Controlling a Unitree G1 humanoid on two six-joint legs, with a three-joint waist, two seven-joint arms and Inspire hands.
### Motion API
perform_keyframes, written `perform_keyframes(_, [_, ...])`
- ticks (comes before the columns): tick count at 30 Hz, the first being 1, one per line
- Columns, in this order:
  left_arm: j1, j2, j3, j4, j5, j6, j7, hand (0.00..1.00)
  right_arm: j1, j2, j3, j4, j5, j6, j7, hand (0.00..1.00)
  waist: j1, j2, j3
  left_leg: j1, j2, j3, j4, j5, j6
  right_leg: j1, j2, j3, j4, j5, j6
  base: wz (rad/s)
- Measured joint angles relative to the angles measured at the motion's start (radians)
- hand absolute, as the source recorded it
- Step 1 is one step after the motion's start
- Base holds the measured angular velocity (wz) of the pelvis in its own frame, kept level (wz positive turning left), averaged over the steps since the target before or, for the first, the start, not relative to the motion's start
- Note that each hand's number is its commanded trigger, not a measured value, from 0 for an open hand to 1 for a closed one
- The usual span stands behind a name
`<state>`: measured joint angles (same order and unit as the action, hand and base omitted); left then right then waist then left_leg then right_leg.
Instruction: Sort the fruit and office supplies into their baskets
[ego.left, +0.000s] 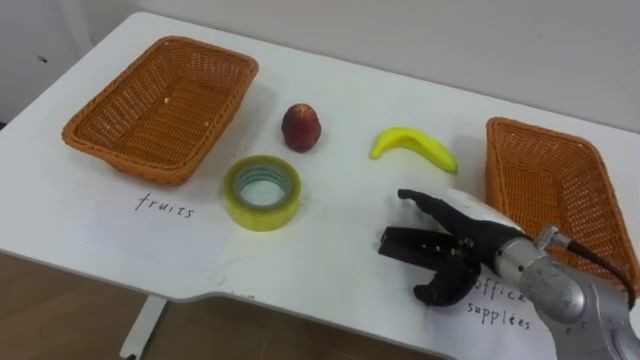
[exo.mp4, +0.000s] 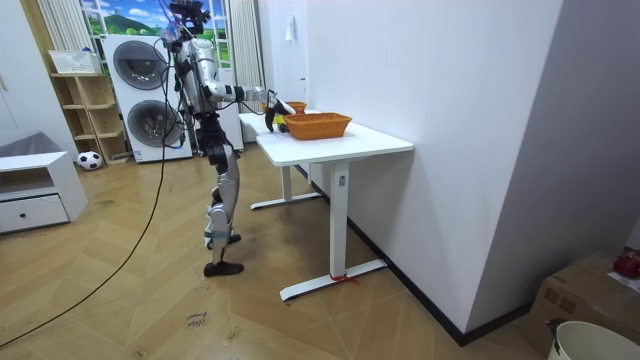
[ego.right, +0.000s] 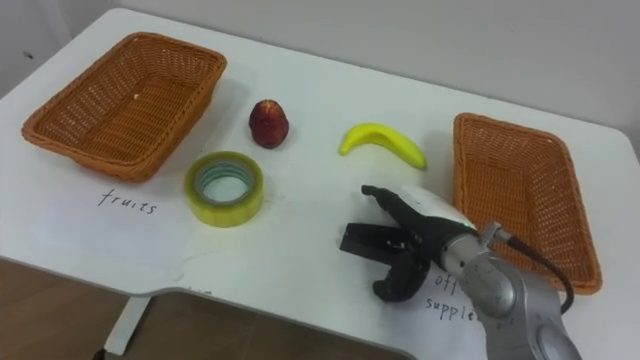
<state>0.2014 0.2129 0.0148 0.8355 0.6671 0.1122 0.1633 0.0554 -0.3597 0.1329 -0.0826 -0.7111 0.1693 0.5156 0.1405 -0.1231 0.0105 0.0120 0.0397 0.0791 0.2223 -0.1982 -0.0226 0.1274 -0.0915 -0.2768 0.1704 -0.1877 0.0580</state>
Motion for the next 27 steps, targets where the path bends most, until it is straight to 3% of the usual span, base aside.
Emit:
perform_keyframes(10, [0.0,0.0,0.0,-0.032,0.002,0.022,0.0,0.0,-0.005,0.024,0.001,-0.002,-0.033,0.051,0.051,0.0,-0.004,-0.006,0.0003,0.014,0.0,-0.001,-0.003,0.0,0.0,0.014,0.0,-0.001,0.0,0.0,0.0,0.0])
perform_keyframes(15, [-0.001,0.0,0.0,-0.032,0.002,0.032,0.0,0.0,-0.004,0.037,0.001,-0.004,-0.045,0.073,0.077,0.0,-0.005,-0.011,-0.0033,0.015,0.0,-0.001,-0.001,0.0,0.0,0.017,0.0,0.0,0.001,0.0,0.0,0.0])
perform_keyframes(27, [-0.001,-0.004,0.0,-0.033,0.002,0.032,0.0,0.0,0.0,0.039,0.003,0.003,-0.045,0.073,0.096,0.0,-0.001,-0.014,-0.0029,0.015,0.0,0.0,0.0,0.0,0.0,0.014,0.0,0.0,0.001,0.001,-0.001,0.0])
